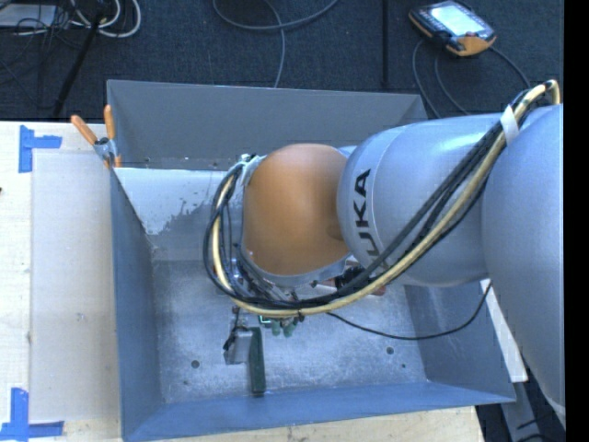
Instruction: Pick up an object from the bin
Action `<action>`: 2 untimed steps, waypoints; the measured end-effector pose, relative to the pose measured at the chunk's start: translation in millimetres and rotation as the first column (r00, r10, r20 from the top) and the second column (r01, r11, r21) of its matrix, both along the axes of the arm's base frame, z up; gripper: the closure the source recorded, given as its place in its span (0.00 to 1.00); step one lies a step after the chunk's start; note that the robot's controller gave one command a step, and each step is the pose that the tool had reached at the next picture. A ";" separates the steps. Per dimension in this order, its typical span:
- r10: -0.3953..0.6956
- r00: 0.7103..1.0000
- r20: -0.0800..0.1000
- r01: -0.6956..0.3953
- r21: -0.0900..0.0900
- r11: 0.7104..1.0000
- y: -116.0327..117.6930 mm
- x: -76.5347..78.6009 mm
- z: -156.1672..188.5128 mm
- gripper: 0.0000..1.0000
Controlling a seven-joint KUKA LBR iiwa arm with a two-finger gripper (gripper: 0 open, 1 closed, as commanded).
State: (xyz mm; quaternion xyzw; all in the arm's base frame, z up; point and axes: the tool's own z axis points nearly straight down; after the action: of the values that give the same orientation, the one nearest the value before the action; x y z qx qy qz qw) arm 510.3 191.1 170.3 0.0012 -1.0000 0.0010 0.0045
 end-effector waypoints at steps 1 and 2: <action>-0.004 1.000 0.007 0.004 0.002 1.000 -0.9 2.0 4.3 0.00; 0.309 0.951 0.013 -0.309 0.003 0.951 -29.0 -9.7 -47.8 0.00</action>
Offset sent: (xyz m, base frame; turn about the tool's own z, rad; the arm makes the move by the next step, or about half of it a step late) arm -0.0219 -0.0601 -0.1003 -0.5996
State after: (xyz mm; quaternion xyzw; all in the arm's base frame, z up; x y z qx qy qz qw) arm 500.6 162.1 122.5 0.1578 -0.9875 -0.0007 -0.0020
